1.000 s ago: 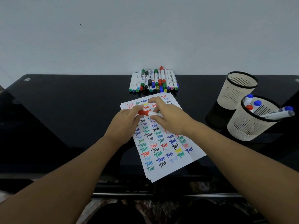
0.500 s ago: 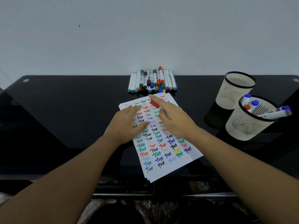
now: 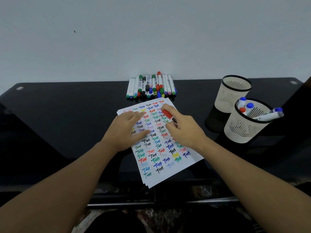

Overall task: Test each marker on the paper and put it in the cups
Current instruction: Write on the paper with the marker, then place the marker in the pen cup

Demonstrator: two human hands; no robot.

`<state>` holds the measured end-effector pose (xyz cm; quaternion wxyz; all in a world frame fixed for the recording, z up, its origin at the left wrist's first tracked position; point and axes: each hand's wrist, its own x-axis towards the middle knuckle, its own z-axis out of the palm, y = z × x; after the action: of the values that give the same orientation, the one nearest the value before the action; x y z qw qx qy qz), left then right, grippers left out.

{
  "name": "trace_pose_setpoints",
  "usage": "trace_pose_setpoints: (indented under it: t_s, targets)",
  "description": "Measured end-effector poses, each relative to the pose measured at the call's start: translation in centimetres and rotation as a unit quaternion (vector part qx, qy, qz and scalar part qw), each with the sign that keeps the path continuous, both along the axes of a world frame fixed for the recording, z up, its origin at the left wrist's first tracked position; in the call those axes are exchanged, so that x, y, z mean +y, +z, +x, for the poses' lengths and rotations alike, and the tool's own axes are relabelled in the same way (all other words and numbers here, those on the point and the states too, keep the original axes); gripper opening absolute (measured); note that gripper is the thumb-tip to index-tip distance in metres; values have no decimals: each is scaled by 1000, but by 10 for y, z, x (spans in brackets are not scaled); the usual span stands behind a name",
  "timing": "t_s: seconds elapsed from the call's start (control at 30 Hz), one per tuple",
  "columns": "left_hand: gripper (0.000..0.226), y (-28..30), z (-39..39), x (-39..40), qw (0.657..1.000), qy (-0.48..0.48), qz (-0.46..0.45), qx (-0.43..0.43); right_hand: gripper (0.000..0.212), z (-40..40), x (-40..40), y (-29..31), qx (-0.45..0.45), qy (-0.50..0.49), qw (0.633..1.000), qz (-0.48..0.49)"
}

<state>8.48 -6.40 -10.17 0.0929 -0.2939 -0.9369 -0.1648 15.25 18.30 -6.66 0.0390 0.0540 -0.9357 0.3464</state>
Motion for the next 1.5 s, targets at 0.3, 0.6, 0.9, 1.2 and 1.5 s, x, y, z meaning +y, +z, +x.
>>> trace_pose_setpoints:
  t_s: [0.3, 0.6, 0.9, 1.2, 1.5]
  targets:
    - [86, 12, 10, 27, 997, -18, -37, -70, 39, -2, 12, 0, -43, -55, 988, -140]
    - [84, 1, 25, 41, 986, -24, -80, -144, 27, 8, 27, 14, -37, -60, 978, -197]
    - [88, -7, 22, 39, 988, -21, -61, -143, 20, 46, 55, 60, 170, -121, 977, 31]
    - [98, -11, 20, 39, 990, -21, -58, -124, 30, 84, 111, 103, 257, -273, 923, 85]
    - [103, -12, 21, 39, 993, -27, -46, -103, 31, 95, 146, 102, 200, -363, 902, 123]
